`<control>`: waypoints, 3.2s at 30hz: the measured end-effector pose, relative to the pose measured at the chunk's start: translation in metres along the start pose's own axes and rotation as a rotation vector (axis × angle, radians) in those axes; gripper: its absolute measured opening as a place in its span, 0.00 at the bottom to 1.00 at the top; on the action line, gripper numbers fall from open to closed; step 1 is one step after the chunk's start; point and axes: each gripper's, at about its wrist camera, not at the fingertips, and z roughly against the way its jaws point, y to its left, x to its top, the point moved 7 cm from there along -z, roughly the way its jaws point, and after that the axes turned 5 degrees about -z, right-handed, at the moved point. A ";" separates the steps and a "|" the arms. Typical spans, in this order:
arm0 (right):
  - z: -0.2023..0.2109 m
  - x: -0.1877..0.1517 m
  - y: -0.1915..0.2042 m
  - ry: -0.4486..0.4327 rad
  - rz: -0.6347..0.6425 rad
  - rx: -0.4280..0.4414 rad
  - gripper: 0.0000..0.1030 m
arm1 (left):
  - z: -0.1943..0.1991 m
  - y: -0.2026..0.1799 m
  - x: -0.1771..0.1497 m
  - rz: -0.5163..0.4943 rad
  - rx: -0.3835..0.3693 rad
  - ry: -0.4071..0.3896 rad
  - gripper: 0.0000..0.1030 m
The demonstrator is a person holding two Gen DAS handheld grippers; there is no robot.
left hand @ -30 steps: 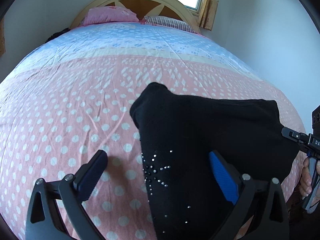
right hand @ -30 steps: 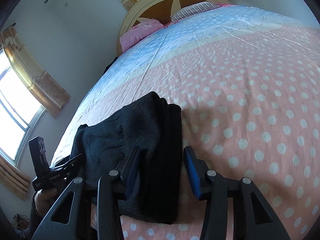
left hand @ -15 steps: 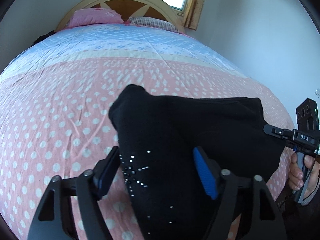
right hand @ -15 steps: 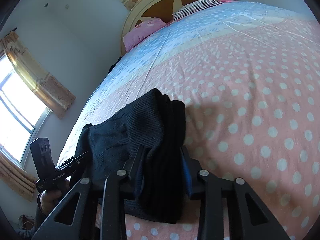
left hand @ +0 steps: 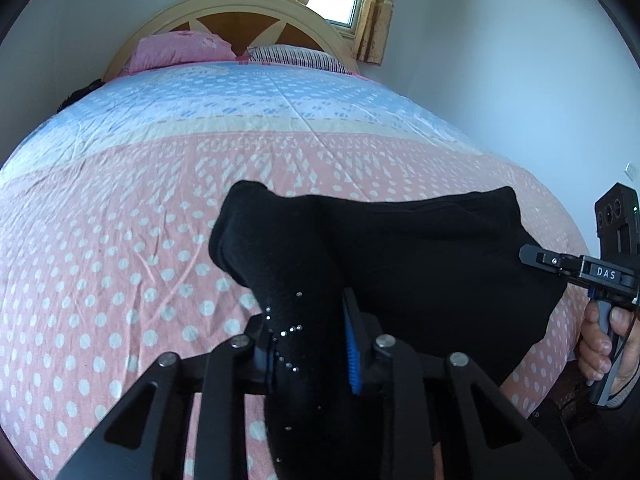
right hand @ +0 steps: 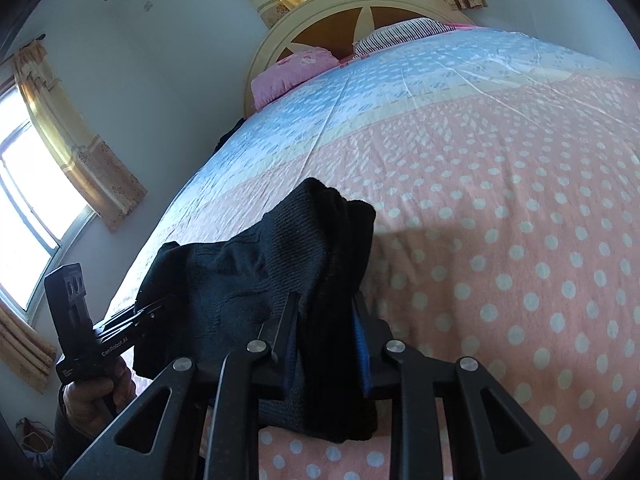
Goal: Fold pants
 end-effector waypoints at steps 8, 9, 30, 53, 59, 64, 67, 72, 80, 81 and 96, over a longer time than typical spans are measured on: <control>0.004 0.011 0.023 0.003 0.055 0.013 0.23 | 0.021 -0.003 0.010 -0.022 0.016 -0.035 0.22; 0.003 0.013 0.027 0.005 0.065 0.014 0.23 | 0.023 -0.002 0.011 -0.023 0.016 -0.038 0.22; -0.084 0.046 0.160 0.100 0.266 0.147 0.23 | 0.081 0.087 0.021 0.016 0.183 -0.081 0.22; -0.180 0.035 0.263 0.208 0.352 0.245 0.23 | 0.130 0.190 -0.006 0.137 0.330 -0.121 0.22; -0.198 0.030 0.274 0.225 0.365 0.244 0.23 | 0.132 0.211 -0.014 0.187 0.341 -0.136 0.22; -0.213 0.022 0.271 0.249 0.353 0.235 0.23 | 0.128 0.221 -0.021 0.209 0.347 -0.127 0.22; -0.221 0.017 0.267 0.263 0.339 0.225 0.23 | 0.124 0.226 -0.026 0.214 0.349 -0.114 0.22; -0.231 0.013 0.261 0.276 0.317 0.212 0.23 | 0.116 0.230 -0.036 0.216 0.346 -0.091 0.22; -0.249 0.009 0.245 0.315 0.260 0.192 0.24 | 0.102 0.237 -0.048 0.213 0.359 -0.055 0.28; -0.250 0.009 0.243 0.317 0.258 0.190 0.25 | 0.099 0.237 -0.050 0.213 0.366 -0.048 0.33; -0.221 0.018 0.203 0.230 0.138 0.111 0.43 | 0.116 0.255 -0.086 0.217 0.444 -0.062 0.86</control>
